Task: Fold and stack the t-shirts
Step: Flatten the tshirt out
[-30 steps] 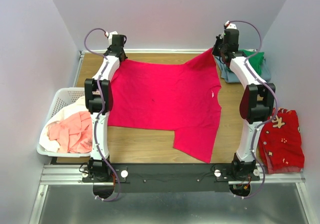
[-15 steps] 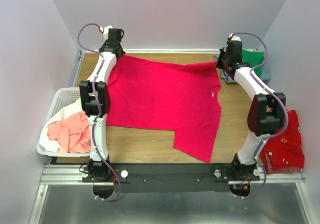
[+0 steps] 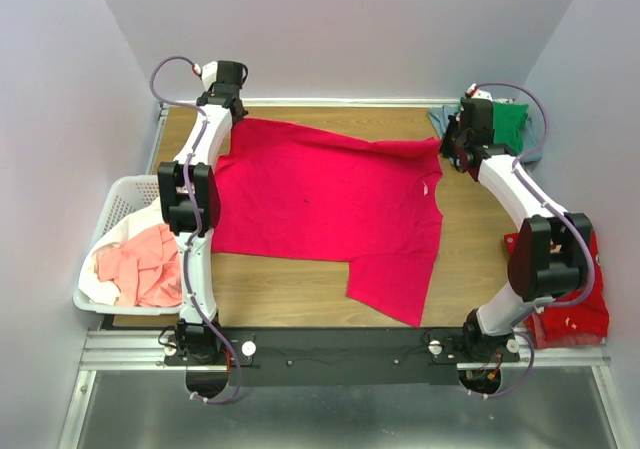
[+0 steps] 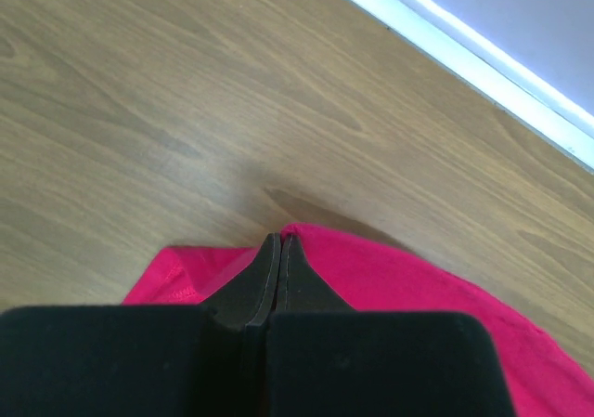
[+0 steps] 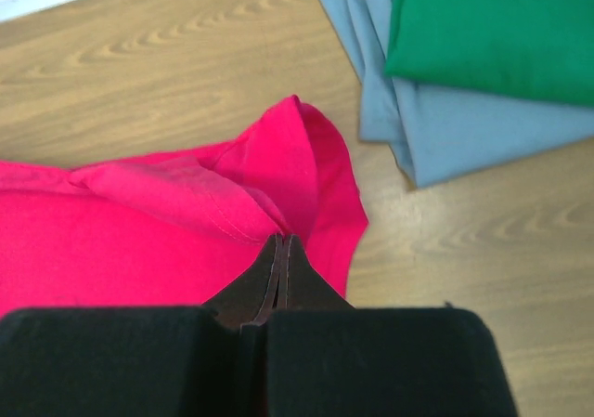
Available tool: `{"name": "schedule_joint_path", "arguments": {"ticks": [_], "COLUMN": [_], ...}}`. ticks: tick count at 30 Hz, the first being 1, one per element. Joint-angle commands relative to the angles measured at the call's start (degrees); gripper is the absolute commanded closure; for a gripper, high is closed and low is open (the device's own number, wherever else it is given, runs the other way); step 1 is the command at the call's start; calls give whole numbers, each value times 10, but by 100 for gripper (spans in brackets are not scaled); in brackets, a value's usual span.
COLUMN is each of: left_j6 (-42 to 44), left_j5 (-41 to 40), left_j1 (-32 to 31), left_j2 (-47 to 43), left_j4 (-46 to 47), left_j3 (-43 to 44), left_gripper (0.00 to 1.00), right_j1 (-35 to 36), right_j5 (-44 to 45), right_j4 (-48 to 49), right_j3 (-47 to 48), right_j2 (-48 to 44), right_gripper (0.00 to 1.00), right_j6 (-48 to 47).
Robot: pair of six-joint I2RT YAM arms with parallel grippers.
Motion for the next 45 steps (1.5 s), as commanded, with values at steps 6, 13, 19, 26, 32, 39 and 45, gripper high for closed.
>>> {"name": "schedule_joint_path", "arguments": {"ticks": [6,13,19,26,32,39,45], "left_j6": [-55,-54,-57,-76,-91,-99,-106], "left_j5": [10,68,80,83,88,91,94], "left_j1": [11,9,7,6,6,6,3], "left_j2": [-75,-109,-137,-184,-233,-270,-282], "left_j4": [14,34,47,54,67,71,76], "left_j3": [-90,-167,-212,-266,-322,-370,-404], "left_gripper": [100,100,100,100,100,100,100], "right_j1": [-4,-3,-4,-3,-3,-4,-3], "right_j5": [8,1,-10,-7,-12,-33,-55], "right_j4": [-30,-34,-39,-53,-65,-78,-84], "right_j3": [-83,-111,-119,-122,-139,-162,-183], "right_j2": [-68,-89,-96,-112,-140,-159,-160], "right_gripper": [99,99,99,99,99,99,99], "right_j6": [31,37,36,36,40,44,47]}}
